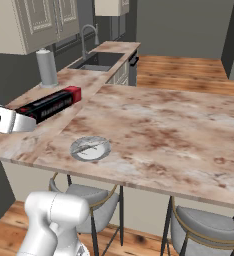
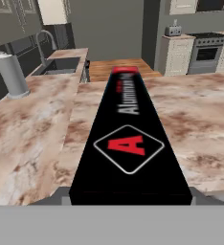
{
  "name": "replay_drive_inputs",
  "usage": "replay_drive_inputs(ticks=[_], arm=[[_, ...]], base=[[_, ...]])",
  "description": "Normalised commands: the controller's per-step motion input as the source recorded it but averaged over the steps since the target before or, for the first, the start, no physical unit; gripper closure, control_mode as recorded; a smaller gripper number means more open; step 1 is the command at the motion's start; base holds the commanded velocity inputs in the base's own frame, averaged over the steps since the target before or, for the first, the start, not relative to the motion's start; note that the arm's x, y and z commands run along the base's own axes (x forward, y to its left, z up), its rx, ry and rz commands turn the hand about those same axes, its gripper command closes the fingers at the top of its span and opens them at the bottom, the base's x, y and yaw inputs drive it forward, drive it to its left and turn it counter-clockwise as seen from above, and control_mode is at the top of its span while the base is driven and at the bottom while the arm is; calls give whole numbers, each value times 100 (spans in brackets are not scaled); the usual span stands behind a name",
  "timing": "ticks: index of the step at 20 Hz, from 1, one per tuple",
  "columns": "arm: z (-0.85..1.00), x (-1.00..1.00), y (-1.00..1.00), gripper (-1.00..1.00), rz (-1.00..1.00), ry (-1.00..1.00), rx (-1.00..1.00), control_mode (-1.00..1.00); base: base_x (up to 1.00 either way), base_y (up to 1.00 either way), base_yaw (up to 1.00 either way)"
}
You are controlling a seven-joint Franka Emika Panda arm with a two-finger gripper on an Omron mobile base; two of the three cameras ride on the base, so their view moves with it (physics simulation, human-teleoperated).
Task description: Retrieve the tupperware and aluminum foil from the cabinet and place them on the dining counter near the plate with fishs to prepare for storing leftovers.
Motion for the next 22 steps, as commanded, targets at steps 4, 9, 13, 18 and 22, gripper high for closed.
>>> replay_drive_inputs(ticks=[4,9,13,18,22], arm=[[-69,27,60,100,26,8,0,-100],[-70,55,64,100,15,0,0,-100],[-53,59,23,100,0,0,0,-100],[-51,63,15,100,0,2,0,-100],[-28,40,28,100,0,13,0,-100]], base=[[0,0,0],[0,0,0],[0,0,0],[0,0,0],[0,0,0]])
